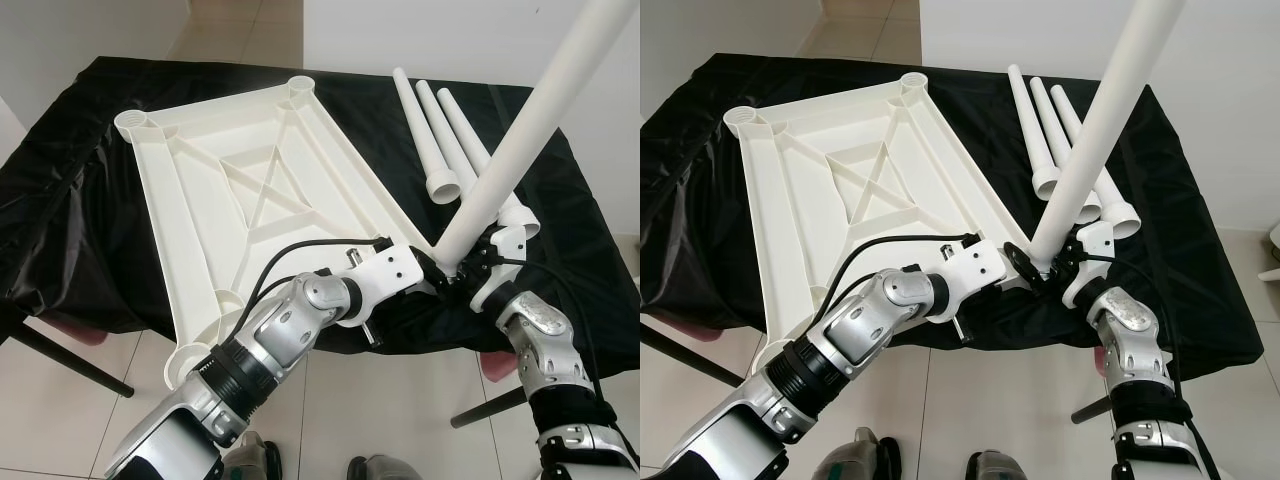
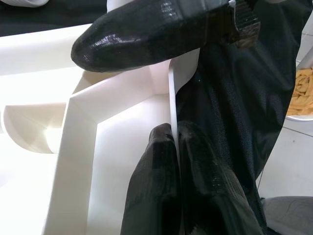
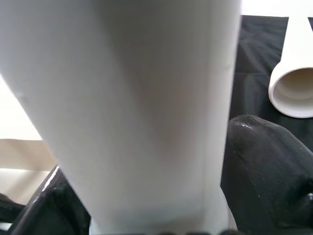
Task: Building children table
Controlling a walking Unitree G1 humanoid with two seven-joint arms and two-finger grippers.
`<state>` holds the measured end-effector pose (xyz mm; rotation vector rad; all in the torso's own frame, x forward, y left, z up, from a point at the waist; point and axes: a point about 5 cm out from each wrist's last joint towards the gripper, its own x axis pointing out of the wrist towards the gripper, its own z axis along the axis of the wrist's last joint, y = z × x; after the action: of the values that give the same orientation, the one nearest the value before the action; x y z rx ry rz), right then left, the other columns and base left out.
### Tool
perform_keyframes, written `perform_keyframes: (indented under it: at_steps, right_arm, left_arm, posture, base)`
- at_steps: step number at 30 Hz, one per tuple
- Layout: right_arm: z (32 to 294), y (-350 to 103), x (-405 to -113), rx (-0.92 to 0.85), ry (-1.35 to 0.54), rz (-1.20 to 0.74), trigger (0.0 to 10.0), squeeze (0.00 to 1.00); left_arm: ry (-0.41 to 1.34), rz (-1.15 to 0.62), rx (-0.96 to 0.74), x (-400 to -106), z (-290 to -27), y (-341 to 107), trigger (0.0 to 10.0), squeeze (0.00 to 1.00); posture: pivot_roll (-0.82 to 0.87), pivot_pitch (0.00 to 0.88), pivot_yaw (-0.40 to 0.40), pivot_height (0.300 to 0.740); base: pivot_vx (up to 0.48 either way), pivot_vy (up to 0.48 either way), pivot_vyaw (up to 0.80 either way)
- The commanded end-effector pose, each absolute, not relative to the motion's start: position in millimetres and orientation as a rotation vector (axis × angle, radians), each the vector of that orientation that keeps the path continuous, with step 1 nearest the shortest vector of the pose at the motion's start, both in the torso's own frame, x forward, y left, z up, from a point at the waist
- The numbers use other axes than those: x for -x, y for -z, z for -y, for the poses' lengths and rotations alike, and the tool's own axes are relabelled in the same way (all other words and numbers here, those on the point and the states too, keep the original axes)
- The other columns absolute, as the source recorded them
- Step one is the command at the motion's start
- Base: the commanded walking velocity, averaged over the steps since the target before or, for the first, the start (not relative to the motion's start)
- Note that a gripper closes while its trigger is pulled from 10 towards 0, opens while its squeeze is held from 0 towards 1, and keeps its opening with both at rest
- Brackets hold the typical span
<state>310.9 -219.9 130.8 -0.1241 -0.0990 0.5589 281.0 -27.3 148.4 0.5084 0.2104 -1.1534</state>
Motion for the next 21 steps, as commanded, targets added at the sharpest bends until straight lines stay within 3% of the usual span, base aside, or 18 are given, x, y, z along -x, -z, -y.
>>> perform_keyframes:
  at_steps: [1, 2, 3, 15, 16, 21]
  right_arm:
    - [227.4, -119.4, -307.4, 0.114, -0.554, 0.05, 3.4, 0.0]
    - [228.3, -117.5, -306.5, 0.111, -0.56, 0.044, 3.4, 0.0]
    - [228.9, -116.1, -305.3, 0.109, -0.565, 0.041, 0.0, 0.0]
    - [232.6, -114.7, -301.7, 0.092, -0.539, 0.068, 0.0, 0.0]
    - [231.5, -113.0, -303.7, 0.096, -0.492, 0.051, 10.0, 0.0]
    - [228.1, -111.5, -305.5, 0.099, -0.445, 0.043, 10.0, 0.0]
  left_arm:
    - [1.233, -0.233, -0.533, -275.7, 31.3, -146.1, 10.0, 0.0]
    - [1.234, -0.232, -0.532, -275.8, 31.5, -146.4, 10.0, 0.0]
    - [1.234, -0.232, -0.533, -275.8, 31.6, -146.5, 10.0, 0.0]
    - [1.237, -0.23, -0.531, -275.2, 32.9, -146.9, 10.0, 0.0]
    - [1.237, -0.23, -0.532, -275.3, 32.7, -147.0, 10.0, 0.0]
    - [1.235, -0.23, -0.531, -275.6, 32.5, -147.0, 10.0, 0.0]
  posture:
    - [-0.04, 0.084, 0.04, 0.74]
    - [-0.04, 0.085, 0.04, 0.74]
    - [-0.05, 0.085, 0.04, 0.74]
    - [-0.05, 0.092, 0.039, 0.74]
    - [-0.05, 0.092, 0.038, 0.74]
    - [-0.05, 0.092, 0.037, 0.74]
  base:
    - [0.0, 0.0, 0.0]
    - [0.0, 0.0, 0.0]
    - [0.0, 0.0, 0.0]
    - [0.0, 0.0, 0.0]
    - [0.0, 0.0, 0.0]
    - [0.0, 0.0, 0.0]
